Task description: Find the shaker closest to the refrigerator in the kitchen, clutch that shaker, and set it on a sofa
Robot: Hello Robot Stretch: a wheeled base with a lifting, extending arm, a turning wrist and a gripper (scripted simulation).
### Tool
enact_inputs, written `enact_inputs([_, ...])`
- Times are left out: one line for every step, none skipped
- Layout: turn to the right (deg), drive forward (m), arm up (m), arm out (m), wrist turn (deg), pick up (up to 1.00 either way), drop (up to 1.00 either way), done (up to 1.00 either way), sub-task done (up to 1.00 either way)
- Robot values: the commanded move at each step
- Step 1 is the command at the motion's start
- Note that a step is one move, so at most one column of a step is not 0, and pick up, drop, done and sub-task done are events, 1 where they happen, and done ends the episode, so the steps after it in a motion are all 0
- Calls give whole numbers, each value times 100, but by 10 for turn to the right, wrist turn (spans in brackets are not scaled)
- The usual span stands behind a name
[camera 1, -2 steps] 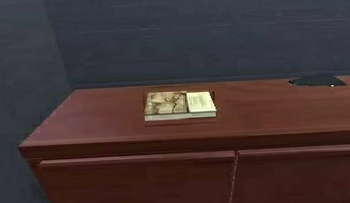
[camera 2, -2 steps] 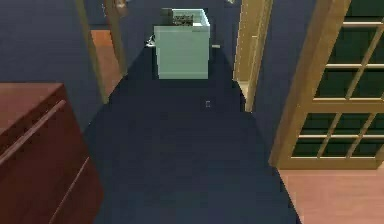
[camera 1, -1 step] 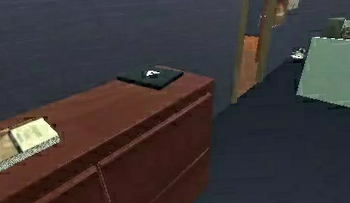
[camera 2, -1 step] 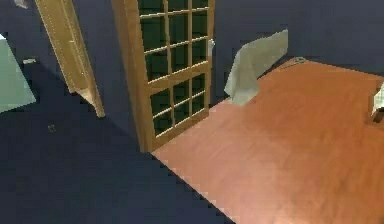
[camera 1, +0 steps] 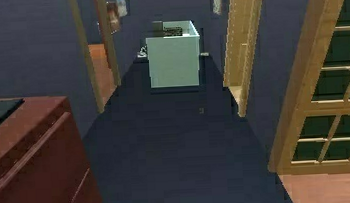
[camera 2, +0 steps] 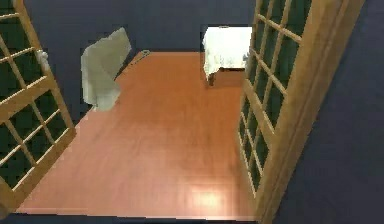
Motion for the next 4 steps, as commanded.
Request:
enact_inputs([0,10,0,0,0,0,0,0,0])
enact_inputs([-90,0,0,0,0,0,0,0,0])
enact_inputs([0,100,0,0,0,0,0,0,0])
enact_inputs([-30,0,0,0,0,0,0,0,0])
